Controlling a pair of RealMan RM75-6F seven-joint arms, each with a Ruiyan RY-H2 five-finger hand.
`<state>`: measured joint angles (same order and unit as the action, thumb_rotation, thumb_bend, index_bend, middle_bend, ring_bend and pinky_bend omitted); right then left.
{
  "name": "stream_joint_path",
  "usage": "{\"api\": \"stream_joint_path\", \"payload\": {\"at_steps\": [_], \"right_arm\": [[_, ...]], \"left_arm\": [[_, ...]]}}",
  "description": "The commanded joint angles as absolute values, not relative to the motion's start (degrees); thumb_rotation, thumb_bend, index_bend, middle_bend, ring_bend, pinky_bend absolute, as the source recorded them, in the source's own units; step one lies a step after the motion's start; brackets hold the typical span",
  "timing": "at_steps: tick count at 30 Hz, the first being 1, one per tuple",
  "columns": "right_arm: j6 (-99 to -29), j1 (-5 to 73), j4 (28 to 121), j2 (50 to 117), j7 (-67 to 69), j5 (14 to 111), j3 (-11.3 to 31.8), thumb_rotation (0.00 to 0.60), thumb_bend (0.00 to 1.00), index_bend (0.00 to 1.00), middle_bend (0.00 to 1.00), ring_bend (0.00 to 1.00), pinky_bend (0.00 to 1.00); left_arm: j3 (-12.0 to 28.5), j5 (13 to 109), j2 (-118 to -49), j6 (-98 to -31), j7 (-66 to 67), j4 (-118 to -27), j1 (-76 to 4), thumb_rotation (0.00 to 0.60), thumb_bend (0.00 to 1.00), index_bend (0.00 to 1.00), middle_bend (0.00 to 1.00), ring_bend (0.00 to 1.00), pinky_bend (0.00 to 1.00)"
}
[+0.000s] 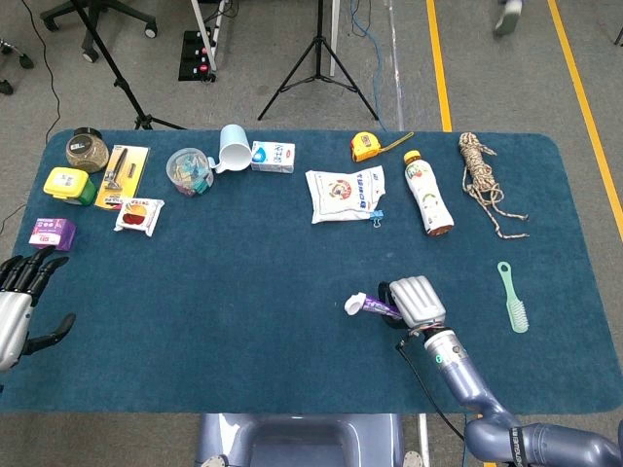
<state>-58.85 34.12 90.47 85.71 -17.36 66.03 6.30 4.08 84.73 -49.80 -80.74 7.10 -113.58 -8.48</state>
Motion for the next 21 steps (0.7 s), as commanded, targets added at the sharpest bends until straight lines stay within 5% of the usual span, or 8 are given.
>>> {"api": "stream_joint_path", "payload": {"at_steps": [1, 21], "right_arm": [[-58.9, 34.3, 92.2, 84.8, -17.3, 66.8, 6.6, 0.600, 0.92, 0.61, 0.87, 0.91, 0.91], [-63.6, 35.7, 99.2, 85.5, -27.8, 64.0, 8.9, 0.600, 0.95, 0.63, 0.90, 0.94, 0.94]], "left_arm": [[4.5, 84.7, -49.6, -78.7, 8.0, -115.3, -10.2, 0.575, 0.30, 0.11, 0.09, 0.12, 0.08], [11.8, 65.5, -58.9, -55.3, 20.9, -124.2, -32.3, 0.487, 0.30, 0.04, 0.10, 0.14, 0.11]]}}
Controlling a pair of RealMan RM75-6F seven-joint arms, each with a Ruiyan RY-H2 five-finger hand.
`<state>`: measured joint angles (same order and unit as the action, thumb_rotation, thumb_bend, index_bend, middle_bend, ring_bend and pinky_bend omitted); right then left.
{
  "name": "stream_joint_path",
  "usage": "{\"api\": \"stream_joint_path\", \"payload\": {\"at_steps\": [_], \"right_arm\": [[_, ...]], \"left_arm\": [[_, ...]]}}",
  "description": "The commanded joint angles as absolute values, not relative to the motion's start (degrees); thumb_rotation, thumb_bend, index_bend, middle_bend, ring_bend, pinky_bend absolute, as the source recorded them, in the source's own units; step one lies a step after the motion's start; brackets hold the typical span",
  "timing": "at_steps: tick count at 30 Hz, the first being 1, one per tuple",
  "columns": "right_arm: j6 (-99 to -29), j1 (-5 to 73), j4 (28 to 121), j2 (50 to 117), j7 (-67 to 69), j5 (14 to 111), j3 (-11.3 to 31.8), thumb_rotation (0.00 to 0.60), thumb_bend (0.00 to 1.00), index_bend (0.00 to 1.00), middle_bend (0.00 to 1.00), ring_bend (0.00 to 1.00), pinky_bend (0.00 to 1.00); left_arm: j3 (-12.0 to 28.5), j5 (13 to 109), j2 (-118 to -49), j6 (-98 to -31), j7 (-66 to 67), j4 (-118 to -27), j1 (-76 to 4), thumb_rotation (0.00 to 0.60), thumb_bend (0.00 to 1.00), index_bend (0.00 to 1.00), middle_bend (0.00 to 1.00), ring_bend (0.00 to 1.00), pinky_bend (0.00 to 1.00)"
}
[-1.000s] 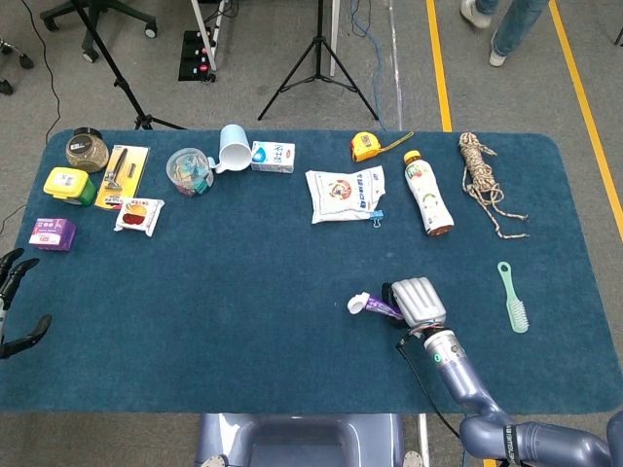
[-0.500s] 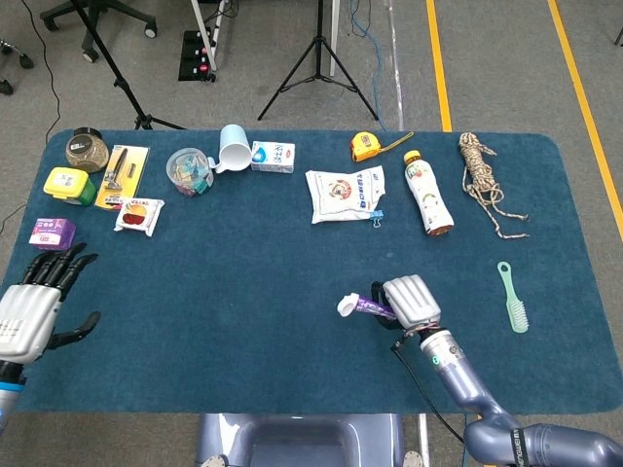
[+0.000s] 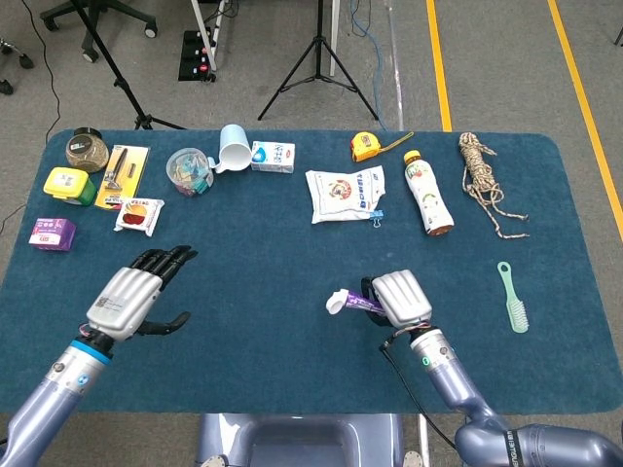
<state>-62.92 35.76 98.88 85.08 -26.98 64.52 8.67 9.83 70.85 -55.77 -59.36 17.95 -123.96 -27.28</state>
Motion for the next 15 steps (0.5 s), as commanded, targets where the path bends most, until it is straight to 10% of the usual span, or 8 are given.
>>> {"api": "stream_joint_path", "payload": {"at_steps": [1, 15], "right_arm": [[-63.9, 35.7, 99.3, 85.6, -28.1, 63.7, 9.0, 0.600, 0.95, 0.63, 0.90, 0.94, 0.94], [-67.0, 36.9, 100.1, 88.9, -34.2, 58.0, 11.1, 0.600, 0.95, 0.63, 0.90, 0.94, 0.94]], "left_arm": [[12.1, 63.7, -59.7, -54.6, 21.9, -124.1, -33.6, 0.481, 0.30, 0.04, 0.10, 0.14, 0.11], [14.1, 39.4, -68.6, -47.4, 27.4, -116.4, -51.1, 0.417, 0.30, 0.00, 0.10, 0.13, 0.11]]}}
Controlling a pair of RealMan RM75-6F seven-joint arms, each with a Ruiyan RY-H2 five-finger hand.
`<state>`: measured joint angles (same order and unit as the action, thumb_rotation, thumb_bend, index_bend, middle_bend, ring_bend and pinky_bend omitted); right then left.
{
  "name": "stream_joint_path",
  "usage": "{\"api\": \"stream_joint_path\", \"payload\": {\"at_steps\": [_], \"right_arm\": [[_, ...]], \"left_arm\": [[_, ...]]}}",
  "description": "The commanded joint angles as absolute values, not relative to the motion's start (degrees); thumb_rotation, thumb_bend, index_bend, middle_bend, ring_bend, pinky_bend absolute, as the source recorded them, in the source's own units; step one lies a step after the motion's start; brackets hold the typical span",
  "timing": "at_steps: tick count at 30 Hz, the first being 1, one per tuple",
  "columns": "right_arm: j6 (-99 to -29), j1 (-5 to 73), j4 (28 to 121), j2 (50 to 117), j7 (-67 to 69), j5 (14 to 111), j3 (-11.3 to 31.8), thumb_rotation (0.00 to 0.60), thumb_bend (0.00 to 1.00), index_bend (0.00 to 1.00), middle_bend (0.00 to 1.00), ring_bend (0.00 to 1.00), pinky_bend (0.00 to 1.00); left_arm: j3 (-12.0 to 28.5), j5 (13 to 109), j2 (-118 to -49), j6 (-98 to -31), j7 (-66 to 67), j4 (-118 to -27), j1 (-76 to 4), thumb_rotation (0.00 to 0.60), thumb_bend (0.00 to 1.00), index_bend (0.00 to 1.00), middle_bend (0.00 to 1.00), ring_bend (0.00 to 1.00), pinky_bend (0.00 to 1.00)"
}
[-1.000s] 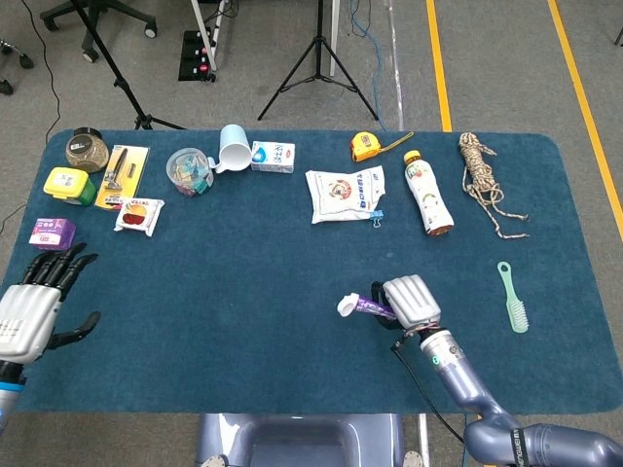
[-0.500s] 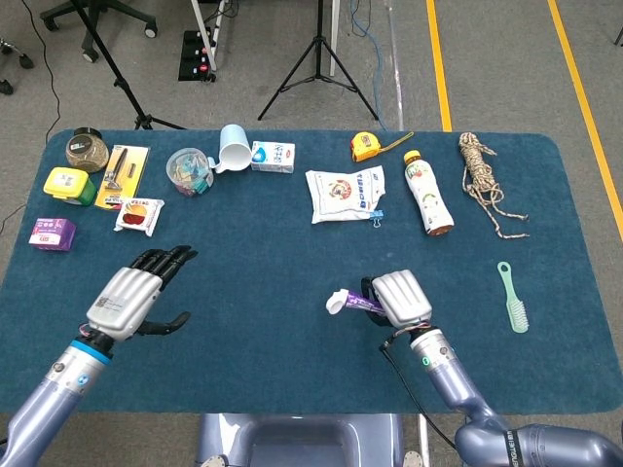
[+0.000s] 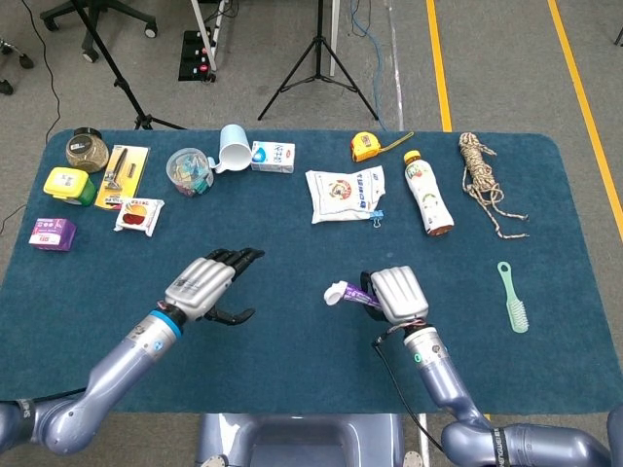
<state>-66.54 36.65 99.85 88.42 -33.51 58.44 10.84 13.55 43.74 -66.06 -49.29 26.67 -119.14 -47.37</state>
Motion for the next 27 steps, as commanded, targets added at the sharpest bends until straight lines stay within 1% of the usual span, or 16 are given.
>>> {"api": "stream_joint_path", "payload": {"at_steps": [1, 5, 11, 18, 27], "right_arm": [[-67.2, 37.0, 100.3, 89.0, -34.5, 57.7, 11.2, 0.600, 0.95, 0.63, 0.90, 0.94, 0.94], [-68.4, 37.5, 101.2, 90.1, -36.2, 56.6, 11.7, 0.600, 0.95, 0.63, 0.90, 0.94, 0.94], [-69.8, 38.1, 102.2, 91.4, -38.2, 55.2, 12.2, 0.600, 0.95, 0.63, 0.90, 0.94, 0.94], [-70.6, 39.2, 103.1, 92.8, -39.7, 54.1, 13.1, 0.600, 0.95, 0.63, 0.90, 0.94, 0.94], [-71.2, 40.6, 104.0, 93.9, -41.5, 52.8, 13.8, 0.600, 0.96, 0.63, 0.90, 0.94, 0.94]], "left_arm": [[14.0, 38.3, -69.0, -47.0, 27.2, -115.8, -52.0, 0.416, 0.30, 0.00, 0.10, 0.13, 0.11], [13.9, 33.6, -71.1, -45.0, 26.6, -112.7, -56.2, 0.405, 0.29, 0.00, 0.10, 0.13, 0.11], [13.7, 29.4, -74.0, -44.9, 25.8, -109.9, -60.5, 0.378, 0.30, 0.00, 0.10, 0.13, 0.12], [13.0, 26.5, -76.3, -45.3, 24.7, -107.8, -63.6, 0.346, 0.30, 0.00, 0.10, 0.13, 0.12], [12.9, 24.3, -78.0, -44.3, 22.1, -105.7, -66.1, 0.340, 0.29, 0.00, 0.10, 0.13, 0.12]]}}
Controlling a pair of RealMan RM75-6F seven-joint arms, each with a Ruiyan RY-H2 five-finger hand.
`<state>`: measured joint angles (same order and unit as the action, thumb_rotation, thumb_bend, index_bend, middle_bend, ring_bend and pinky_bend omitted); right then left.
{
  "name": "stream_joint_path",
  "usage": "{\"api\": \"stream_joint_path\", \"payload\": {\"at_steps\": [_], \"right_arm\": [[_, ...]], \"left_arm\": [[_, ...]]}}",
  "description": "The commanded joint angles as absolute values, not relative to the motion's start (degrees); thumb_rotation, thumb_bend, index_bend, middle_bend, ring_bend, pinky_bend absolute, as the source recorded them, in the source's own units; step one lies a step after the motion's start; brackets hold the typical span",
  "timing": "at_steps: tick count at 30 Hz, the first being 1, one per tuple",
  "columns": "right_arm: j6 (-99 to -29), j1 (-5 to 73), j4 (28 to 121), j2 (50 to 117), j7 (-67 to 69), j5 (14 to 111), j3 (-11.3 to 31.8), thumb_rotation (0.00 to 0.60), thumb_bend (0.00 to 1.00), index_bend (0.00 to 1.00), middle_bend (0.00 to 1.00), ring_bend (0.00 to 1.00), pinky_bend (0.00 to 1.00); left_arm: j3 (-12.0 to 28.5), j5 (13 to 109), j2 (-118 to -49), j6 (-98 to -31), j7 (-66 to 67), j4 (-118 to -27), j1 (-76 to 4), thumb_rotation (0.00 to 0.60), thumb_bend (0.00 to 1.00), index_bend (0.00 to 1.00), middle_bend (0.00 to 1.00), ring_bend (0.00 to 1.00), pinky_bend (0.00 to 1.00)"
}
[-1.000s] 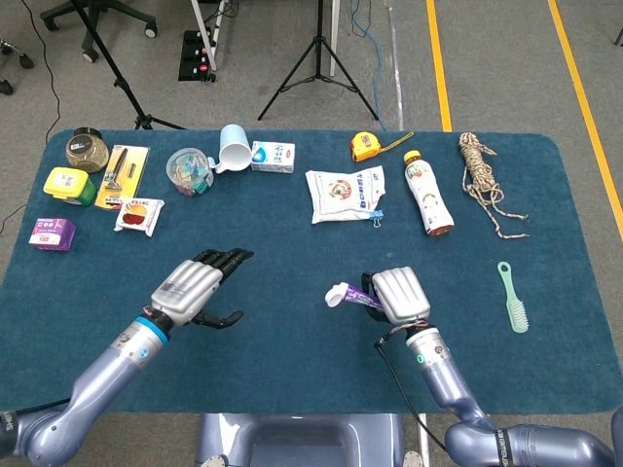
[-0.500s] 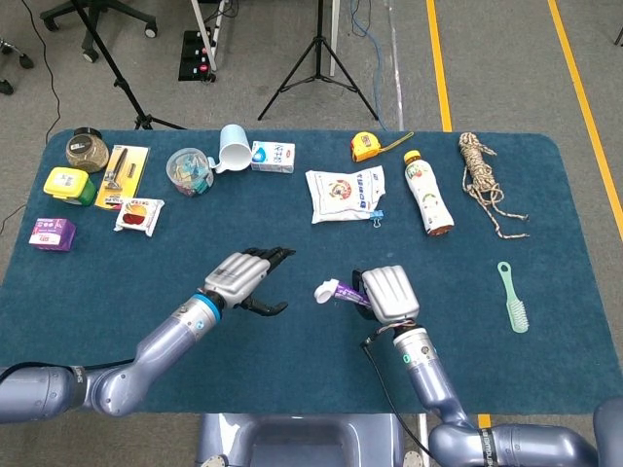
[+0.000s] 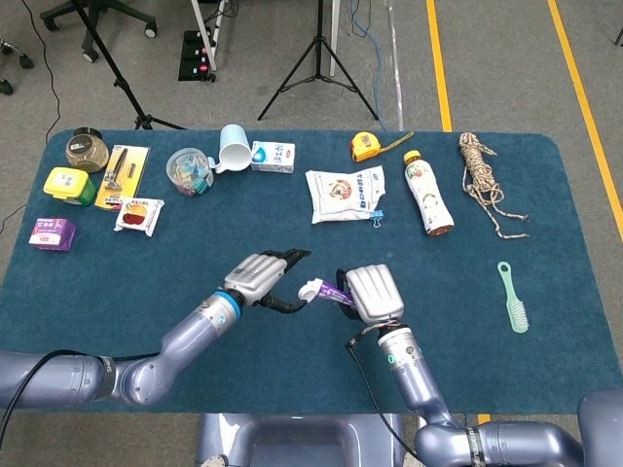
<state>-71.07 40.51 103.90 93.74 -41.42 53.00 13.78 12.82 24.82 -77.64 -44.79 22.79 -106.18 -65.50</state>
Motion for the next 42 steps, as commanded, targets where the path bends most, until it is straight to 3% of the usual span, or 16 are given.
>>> {"api": "stream_joint_path", "payload": {"at_steps": [1, 42], "right_arm": [[-71.2, 40.7, 104.0, 93.9, -41.5, 52.8, 13.8, 0.600, 0.96, 0.63, 0.90, 0.94, 0.94], [-63.9, 39.3, 106.1, 86.5, -23.2, 55.5, 13.6, 0.600, 0.99, 0.65, 0.93, 0.98, 0.97]], "left_arm": [[12.9, 24.2, -78.1, -44.2, 21.8, -105.6, -66.3, 0.338, 0.29, 0.00, 0.10, 0.13, 0.12], [10.4, 23.2, -78.8, -44.7, 17.0, -99.5, -69.2, 0.335, 0.30, 0.00, 0.10, 0.13, 0.12]]}}
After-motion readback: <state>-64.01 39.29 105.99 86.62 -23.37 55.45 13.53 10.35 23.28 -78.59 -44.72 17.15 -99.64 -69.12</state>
